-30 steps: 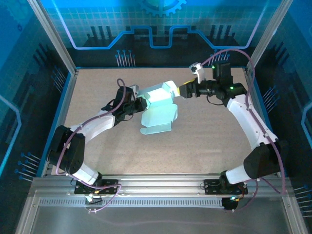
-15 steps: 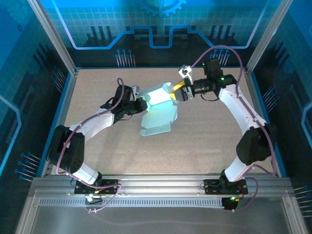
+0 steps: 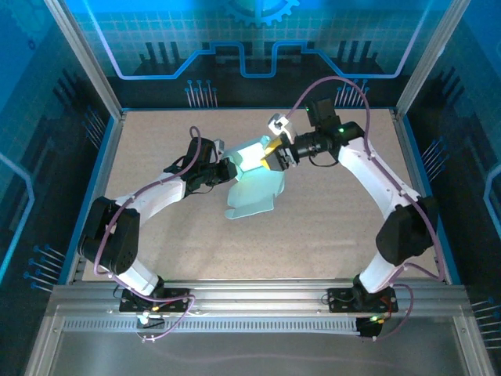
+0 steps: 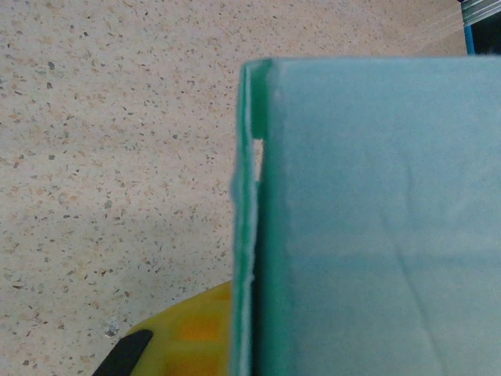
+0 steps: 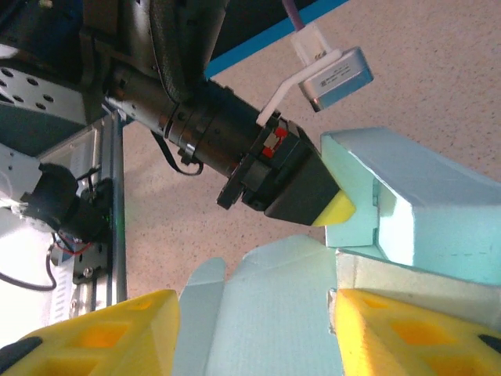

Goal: Fold the paper box

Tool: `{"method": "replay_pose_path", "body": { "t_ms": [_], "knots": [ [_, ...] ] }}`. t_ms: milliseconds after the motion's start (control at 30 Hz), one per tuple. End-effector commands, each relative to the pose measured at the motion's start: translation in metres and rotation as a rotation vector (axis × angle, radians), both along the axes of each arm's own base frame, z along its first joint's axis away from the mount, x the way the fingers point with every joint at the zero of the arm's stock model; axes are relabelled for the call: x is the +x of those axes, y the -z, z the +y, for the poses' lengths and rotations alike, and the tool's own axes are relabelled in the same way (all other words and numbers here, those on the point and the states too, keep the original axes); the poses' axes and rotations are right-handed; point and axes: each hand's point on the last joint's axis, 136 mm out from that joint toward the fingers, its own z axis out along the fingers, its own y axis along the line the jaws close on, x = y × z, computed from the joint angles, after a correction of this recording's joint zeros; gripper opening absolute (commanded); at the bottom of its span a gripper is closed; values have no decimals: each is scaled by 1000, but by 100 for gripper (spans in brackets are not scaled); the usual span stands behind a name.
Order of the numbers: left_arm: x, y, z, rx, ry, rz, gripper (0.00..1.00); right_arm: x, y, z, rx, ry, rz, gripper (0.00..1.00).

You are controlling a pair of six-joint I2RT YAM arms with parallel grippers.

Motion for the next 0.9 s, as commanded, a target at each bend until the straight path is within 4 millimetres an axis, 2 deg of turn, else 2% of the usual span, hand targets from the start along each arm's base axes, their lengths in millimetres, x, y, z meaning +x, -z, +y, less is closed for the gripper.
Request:
{"method": "replay_pose_path", "body": {
  "t_ms": [0,100,167,267,400,533,633,867],
  "knots": [
    [6,-15,-2,-33,3,-22,0,-12,-41,-12,93,23,-93,56],
    [6,-16,-3,-40,7,-25,0,-13,-46,-25,103,71,-111,57],
    [6,-16,-5,-48,14,-29,0,-6,-45,-37,110,127,-100,58],
    [4,-19,-7,-65,28,-38,0,8,-37,-52,112,207,-70,59],
    [2,-23,-12,-88,55,-45,0,21,-28,-61,118,255,-39,59],
    [0,-22,-13,-88,64,-44,0,23,-17,-50,113,202,27,61],
    [1,-26,-12,-90,63,-53,0,24,-8,-41,105,170,67,57],
    [4,-22,-11,-77,47,-41,0,9,-6,-9,92,53,60,52]
  ]
}}
